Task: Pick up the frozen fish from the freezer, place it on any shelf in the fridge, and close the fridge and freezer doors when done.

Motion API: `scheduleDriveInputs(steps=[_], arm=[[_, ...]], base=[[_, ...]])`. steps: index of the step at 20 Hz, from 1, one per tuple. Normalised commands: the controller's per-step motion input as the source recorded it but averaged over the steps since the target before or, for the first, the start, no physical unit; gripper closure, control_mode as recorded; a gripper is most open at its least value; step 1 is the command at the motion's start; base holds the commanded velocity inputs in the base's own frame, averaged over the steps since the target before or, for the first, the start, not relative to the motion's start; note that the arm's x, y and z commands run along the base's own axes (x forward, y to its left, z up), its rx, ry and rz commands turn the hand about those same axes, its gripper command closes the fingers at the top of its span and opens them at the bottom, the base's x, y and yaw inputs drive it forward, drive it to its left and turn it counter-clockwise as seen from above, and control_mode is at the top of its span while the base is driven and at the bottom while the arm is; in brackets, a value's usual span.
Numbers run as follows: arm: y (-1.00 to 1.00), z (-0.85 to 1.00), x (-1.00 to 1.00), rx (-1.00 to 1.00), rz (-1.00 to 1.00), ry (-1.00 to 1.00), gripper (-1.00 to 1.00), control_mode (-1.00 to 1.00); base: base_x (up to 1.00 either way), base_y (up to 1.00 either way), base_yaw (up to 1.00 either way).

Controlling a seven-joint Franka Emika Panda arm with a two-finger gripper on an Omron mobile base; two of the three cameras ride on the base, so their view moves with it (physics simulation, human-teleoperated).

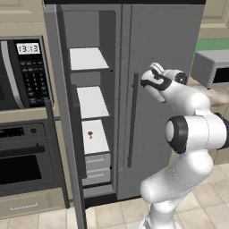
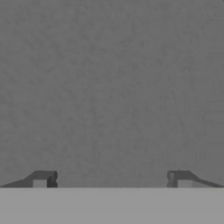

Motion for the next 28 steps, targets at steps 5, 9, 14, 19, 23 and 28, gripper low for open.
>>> scheduleDriveInputs(steps=[5,9,14,19,23,28], arm=[[0.06,0.02,0.14,0.0,-0.14,0.09,-1.0,-1.0],[0.05,0.04,-0.09,0.0,-0.13,0.0,-1.0,-1.0],[0.0,0.3,-0.99,0.01,-0.05,-0.07,-1.0,-1.0],[0.0,0.71,-1.0,0.0,-0.08,-0.01,-1.0,-1.0],[0.0,0.84,-1.0,0.0,-0.07,0.0,-1.0,-1.0],[0.16,0.48,-1.0,-0.08,-0.08,0.04,-1.0,-1.0]], base=[[0.0,0.0,0.0],[0.0,0.0,0.0],[0.0,0.0,0.0],[0.0,0.0,0.0],[0.0,0.0,0.0],[0.0,0.0,0.0]])
